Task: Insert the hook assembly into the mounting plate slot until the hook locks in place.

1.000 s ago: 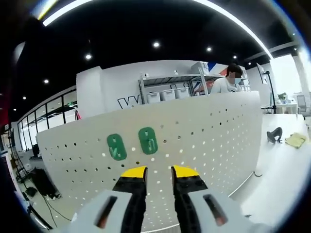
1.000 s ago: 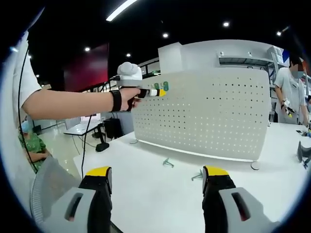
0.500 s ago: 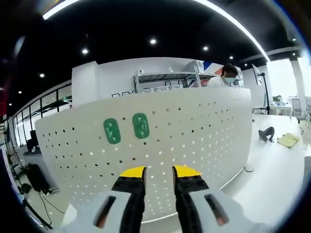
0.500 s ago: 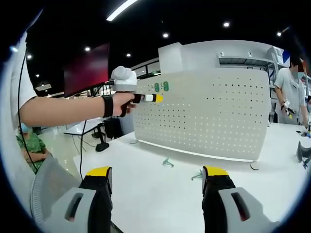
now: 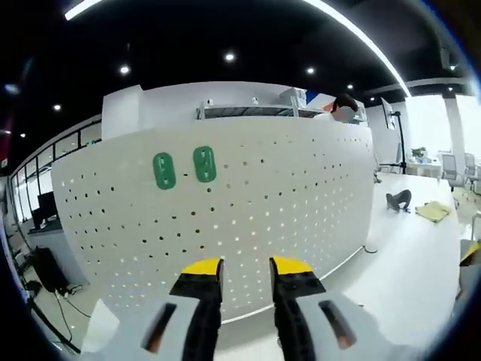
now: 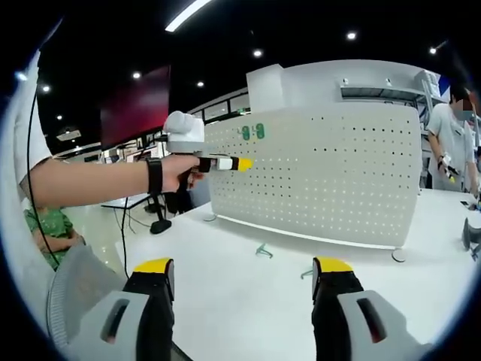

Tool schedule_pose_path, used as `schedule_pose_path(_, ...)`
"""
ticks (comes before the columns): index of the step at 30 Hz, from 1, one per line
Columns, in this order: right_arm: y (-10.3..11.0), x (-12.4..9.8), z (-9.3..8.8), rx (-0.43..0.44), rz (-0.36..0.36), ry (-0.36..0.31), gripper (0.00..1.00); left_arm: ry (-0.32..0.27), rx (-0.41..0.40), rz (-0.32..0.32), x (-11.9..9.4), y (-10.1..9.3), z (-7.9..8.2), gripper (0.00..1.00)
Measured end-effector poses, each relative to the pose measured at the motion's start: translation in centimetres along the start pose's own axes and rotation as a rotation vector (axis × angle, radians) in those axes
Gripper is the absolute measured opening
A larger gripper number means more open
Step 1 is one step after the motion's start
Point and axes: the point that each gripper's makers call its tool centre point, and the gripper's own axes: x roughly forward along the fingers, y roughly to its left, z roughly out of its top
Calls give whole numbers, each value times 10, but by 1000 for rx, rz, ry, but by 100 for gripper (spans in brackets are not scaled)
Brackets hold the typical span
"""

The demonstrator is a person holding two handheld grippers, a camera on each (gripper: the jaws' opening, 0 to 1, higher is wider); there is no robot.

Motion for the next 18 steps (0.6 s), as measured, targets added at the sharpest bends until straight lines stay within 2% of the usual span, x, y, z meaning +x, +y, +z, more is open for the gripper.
schedule_pose_path(11, 1, 0, -3, 3, 6, 4, 75, 47, -22, -34, -6, -12, -25, 26)
schedule_pose_path(18, 0, 0, -2, -3, 4, 3, 75, 95, -33, -59, -8, -22, -51, 26)
